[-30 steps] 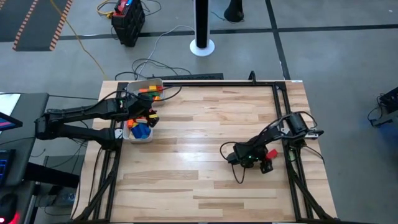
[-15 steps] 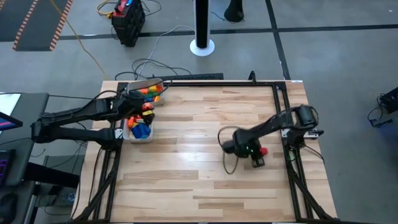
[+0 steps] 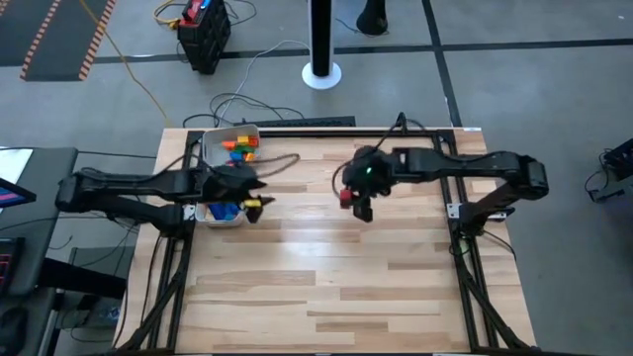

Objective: Sort blocks by size
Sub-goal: Put the large red wooden block into the white bin

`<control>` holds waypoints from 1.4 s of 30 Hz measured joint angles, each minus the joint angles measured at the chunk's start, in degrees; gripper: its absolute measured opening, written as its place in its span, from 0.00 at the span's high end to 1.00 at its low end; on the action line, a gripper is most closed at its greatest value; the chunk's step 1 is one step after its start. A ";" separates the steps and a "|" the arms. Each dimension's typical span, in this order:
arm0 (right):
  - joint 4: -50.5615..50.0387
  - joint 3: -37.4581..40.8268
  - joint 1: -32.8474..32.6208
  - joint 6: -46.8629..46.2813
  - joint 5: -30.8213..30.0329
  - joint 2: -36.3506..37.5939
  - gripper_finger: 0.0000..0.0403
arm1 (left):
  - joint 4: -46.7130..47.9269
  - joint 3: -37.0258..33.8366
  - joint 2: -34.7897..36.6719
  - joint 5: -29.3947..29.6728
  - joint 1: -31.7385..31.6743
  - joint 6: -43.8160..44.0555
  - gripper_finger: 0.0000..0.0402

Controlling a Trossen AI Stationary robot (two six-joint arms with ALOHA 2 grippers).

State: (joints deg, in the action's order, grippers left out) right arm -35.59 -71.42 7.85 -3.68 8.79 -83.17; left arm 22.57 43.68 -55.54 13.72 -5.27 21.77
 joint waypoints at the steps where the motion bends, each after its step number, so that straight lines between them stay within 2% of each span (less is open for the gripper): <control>1: 2.16 0.00 0.34 -1.01 1.14 0.50 0.62 | -2.52 0.00 -1.07 -0.01 1.25 -0.99 0.37; 7: 14.36 0.00 -0.52 -4.92 4.79 0.98 0.62 | -17.24 0.02 -7.01 -0.02 6.09 -8.49 0.37; 13: 25.98 -0.05 -2.50 -6.92 4.74 -0.58 0.62 | -28.58 0.02 -13.68 0.04 6.48 -5.84 0.37; 19: 28.01 -0.04 -2.99 -7.49 3.23 -1.51 0.62 | -40.25 0.36 -18.96 0.04 6.86 -4.71 0.37; 30: 31.79 0.02 -2.95 -7.44 1.58 -1.51 0.62 | -43.97 6.27 -25.89 -0.13 7.03 -5.14 0.37; 37: 31.38 0.02 -2.95 -7.10 0.68 -1.51 0.62 | -44.11 9.67 -26.17 -0.17 7.03 -8.68 0.37; 42: 31.36 0.02 -2.95 -6.95 0.38 -1.51 0.62 | -44.13 10.61 -26.15 -0.17 6.86 -9.30 0.46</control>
State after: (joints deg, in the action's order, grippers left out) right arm -4.23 -71.40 4.91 -10.63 9.17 -84.68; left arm -21.56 54.29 -81.69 13.54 1.59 12.47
